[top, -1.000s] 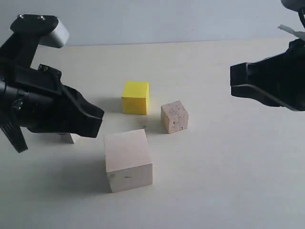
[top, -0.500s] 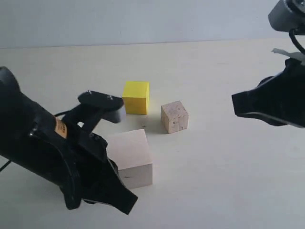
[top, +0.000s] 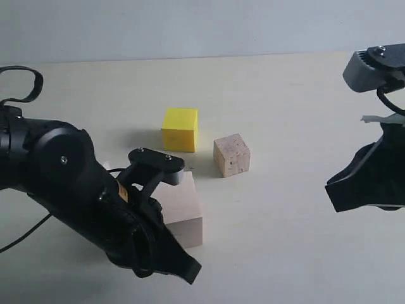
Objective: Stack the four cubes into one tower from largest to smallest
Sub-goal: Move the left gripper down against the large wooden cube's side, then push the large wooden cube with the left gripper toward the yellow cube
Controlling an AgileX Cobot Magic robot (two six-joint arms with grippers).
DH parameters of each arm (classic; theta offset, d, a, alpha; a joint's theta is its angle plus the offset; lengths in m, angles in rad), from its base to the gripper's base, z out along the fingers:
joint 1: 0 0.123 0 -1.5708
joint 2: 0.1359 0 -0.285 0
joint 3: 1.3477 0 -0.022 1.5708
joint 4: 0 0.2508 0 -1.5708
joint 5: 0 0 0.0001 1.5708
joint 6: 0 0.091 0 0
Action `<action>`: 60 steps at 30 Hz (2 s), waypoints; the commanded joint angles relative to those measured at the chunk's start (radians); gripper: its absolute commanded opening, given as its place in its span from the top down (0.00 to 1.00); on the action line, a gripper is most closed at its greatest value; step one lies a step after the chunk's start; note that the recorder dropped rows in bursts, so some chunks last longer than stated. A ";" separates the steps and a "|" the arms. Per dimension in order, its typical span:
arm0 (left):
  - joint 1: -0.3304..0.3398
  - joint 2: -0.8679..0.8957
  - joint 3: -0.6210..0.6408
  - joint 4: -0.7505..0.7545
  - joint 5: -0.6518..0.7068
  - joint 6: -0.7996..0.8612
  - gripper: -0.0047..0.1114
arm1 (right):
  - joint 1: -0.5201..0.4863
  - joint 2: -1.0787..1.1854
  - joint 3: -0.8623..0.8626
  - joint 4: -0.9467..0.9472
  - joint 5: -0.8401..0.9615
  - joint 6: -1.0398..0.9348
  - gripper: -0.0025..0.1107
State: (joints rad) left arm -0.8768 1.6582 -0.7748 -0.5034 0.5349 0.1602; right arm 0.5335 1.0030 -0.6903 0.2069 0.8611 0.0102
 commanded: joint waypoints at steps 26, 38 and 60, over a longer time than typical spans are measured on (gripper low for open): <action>0.073 0.062 -0.089 0.113 -0.224 -0.010 0.96 | 0.002 -0.001 -0.004 -0.004 -0.021 -0.063 0.98; 0.101 0.073 -0.132 0.157 -0.201 -0.010 0.96 | 0.002 -0.001 -0.004 -0.008 -0.021 -0.063 0.98; 0.121 0.133 -0.148 0.180 -0.259 -0.010 0.96 | 0.002 -0.001 -0.004 -0.008 -0.038 -0.063 0.98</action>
State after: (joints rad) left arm -0.7601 1.7947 -0.9092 -0.3247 0.3000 0.1562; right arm 0.5335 1.0030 -0.6903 0.2069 0.8410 -0.0408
